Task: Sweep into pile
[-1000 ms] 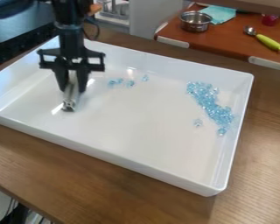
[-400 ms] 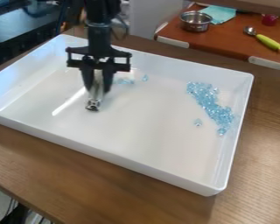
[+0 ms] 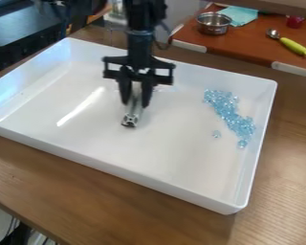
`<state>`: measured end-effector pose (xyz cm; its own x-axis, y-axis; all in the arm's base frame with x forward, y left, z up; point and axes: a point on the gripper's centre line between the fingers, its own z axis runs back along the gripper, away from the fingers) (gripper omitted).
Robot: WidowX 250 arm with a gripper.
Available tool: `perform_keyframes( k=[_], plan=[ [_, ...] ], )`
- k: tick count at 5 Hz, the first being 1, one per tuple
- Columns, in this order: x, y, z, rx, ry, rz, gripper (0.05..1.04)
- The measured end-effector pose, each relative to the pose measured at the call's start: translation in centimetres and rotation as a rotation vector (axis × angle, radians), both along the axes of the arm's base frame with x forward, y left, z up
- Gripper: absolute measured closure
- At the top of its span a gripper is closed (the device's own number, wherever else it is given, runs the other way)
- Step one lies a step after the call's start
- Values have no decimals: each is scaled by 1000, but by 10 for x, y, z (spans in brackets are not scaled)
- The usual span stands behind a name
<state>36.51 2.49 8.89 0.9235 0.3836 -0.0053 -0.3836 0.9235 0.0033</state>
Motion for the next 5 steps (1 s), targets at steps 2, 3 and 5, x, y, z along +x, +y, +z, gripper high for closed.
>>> perform_keyframes(
  k=[2, 3, 5],
  plan=[
    [12, -44, -1, 18, -77, -99, 714],
    [11, -67, -1, 12, -82, -120, 714],
    [9, -124, 2, -34, -46, -199, 714]
  ],
)
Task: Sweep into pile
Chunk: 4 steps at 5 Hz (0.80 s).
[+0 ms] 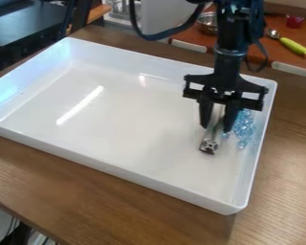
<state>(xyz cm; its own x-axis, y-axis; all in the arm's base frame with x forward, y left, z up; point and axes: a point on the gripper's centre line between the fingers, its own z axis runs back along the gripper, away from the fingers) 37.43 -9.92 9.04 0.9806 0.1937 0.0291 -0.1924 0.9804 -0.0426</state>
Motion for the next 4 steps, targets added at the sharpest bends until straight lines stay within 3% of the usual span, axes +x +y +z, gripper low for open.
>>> perform_keyframes(
  k=[1, 3, 4],
  plan=[
    [0, 10, 0, 29, 11, 35, 714],
    [-17, 97, 40, 25, -13, 207, 714],
    [-33, 136, 41, 54, -3, 245, 714]
  ],
)
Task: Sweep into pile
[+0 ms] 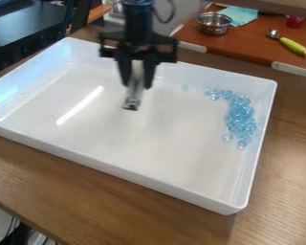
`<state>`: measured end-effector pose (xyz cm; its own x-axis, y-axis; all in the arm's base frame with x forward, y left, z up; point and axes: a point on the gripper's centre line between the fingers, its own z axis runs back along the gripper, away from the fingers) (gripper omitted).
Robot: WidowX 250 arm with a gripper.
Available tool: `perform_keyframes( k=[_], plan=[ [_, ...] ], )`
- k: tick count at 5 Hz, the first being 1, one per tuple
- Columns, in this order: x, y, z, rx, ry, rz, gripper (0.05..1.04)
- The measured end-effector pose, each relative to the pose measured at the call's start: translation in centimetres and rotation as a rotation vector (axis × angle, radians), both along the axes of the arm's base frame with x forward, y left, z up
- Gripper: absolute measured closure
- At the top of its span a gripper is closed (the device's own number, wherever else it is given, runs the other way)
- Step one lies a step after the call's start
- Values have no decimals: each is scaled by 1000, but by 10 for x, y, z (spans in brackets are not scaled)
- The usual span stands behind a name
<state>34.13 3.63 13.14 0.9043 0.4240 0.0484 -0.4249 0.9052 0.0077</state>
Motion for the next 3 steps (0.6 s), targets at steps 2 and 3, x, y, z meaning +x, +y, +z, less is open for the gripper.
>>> perform_keyframes(
  k=[2, 3],
  plan=[
    [-15, 68, -18, 76, 0, 18, 714],
    [-24, 89, -26, 37, 24, -45, 648]
  ],
)
